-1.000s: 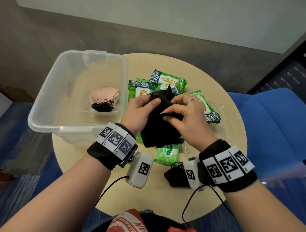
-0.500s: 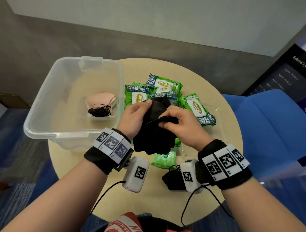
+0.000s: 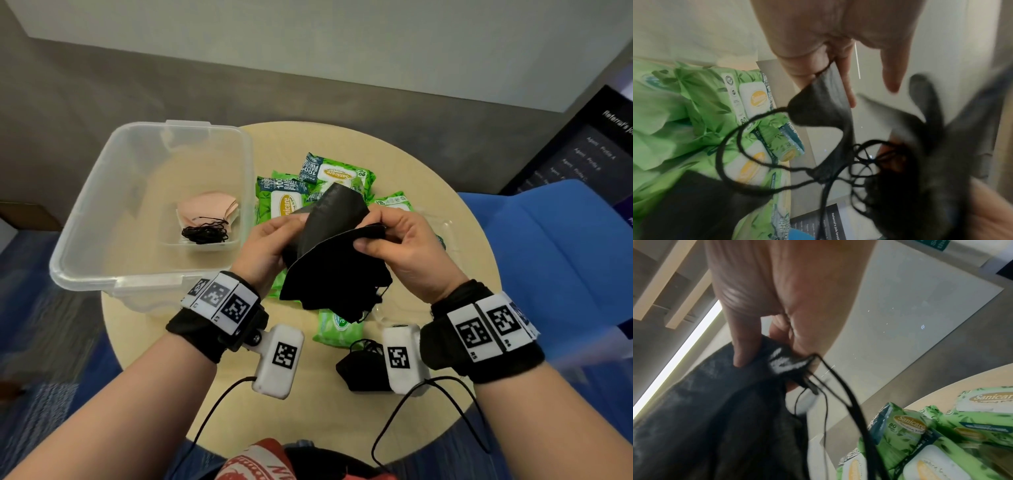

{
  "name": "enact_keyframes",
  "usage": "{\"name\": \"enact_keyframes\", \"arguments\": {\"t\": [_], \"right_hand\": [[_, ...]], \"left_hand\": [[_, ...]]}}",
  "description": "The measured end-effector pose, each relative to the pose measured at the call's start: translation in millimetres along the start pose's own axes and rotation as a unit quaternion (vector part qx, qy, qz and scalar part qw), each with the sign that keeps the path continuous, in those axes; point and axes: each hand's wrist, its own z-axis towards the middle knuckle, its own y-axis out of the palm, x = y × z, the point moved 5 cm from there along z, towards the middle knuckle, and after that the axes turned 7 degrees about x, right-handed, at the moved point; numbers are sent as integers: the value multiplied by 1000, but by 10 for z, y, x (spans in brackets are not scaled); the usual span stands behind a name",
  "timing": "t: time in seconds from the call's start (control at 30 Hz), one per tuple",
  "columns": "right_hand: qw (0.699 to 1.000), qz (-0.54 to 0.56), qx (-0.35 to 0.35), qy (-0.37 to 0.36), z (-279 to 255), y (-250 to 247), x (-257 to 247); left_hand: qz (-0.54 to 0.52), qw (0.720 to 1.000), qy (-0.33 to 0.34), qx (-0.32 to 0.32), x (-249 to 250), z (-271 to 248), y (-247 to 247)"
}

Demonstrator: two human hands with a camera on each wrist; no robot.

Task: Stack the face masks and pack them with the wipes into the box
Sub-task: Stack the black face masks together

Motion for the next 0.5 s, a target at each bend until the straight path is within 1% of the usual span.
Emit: {"name": "enact_keyframes", "arguments": {"t": [0.1, 0.23, 0.3, 0.37, 0.5], "right_hand": [[1000, -26, 15, 9, 3, -52, 58], [998, -52, 38, 8, -9, -103, 99], [997, -48, 52, 8, -21, -122, 100], [997, -38, 62, 0, -27, -130, 77], [998, -23, 54, -11, -31, -81, 34]], "left_hand": [[40, 997, 68, 16, 119, -10, -13], [71, 991, 109, 36, 239, -30, 11], [83, 989, 118, 41, 270, -36, 23], [70, 991, 109, 43, 277, -53, 35], [50, 995, 86, 11, 272, -130, 121]]}}
